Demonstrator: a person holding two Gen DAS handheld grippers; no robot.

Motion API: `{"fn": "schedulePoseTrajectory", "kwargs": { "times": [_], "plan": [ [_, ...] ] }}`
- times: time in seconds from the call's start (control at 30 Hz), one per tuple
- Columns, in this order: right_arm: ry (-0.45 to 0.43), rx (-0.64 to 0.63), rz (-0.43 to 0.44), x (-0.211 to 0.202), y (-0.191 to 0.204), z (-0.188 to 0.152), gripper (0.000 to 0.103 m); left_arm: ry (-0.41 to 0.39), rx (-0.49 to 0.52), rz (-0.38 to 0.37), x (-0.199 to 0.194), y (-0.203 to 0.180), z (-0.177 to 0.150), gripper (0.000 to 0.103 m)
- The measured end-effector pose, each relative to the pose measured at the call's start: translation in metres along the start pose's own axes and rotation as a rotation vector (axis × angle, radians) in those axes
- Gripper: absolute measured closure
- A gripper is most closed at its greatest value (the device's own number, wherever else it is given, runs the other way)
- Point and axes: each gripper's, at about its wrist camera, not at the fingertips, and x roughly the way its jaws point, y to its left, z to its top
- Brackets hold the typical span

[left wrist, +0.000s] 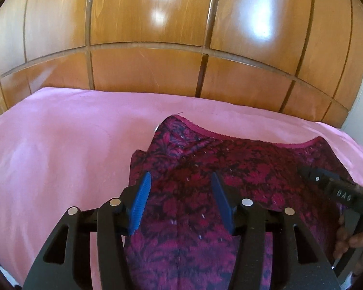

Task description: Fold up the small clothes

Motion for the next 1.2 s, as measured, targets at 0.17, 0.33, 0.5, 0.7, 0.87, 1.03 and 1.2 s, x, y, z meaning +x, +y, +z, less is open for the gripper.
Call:
{"fn": "schedulePoseTrajectory", "kwargs": {
  "times": [0.17, 0.33, 0.5, 0.7, 0.87, 1.03, 1.2],
  "plan": [
    [-0.019, 0.018, -0.013, -0.026, -0.009, -0.009, 0.024, 0.013, -0.003, -0.009, -0.006, 0.001, -0.005, 0.052],
    [-0.033, 0.045, -0.035, -0.047, -0.025, -0.016, 0.024, 0.015, 0.002, -0.010, -0.011, 0.000, -0.010, 0.052],
    [-0.053, 0.075, -0.086, -0.068, -0.047, -0.021, 0.024, 0.020, -0.005, -0.005, -0.016, 0.002, -0.016, 0.052],
    [-0.053, 0.113, -0.111, -0.080, -0.075, -0.029, 0.033, 0.021, -0.013, 0.002, -0.020, 0.007, -0.021, 0.052],
    [-0.055, 0.101, -0.118, -0.082, -0.076, -0.038, 0.033, 0.025, -0.037, 0.014, -0.022, 0.020, -0.023, 0.052],
    [-0.050, 0.117, -0.111, -0.078, -0.078, -0.042, 0.033, 0.031, -0.061, 0.043, -0.022, 0.034, -0.021, 0.052],
    [-0.049, 0.132, -0.099, -0.077, -0.079, -0.044, 0.033, 0.047, -0.081, 0.075, -0.020, 0.047, -0.019, 0.052]
  ]
}}
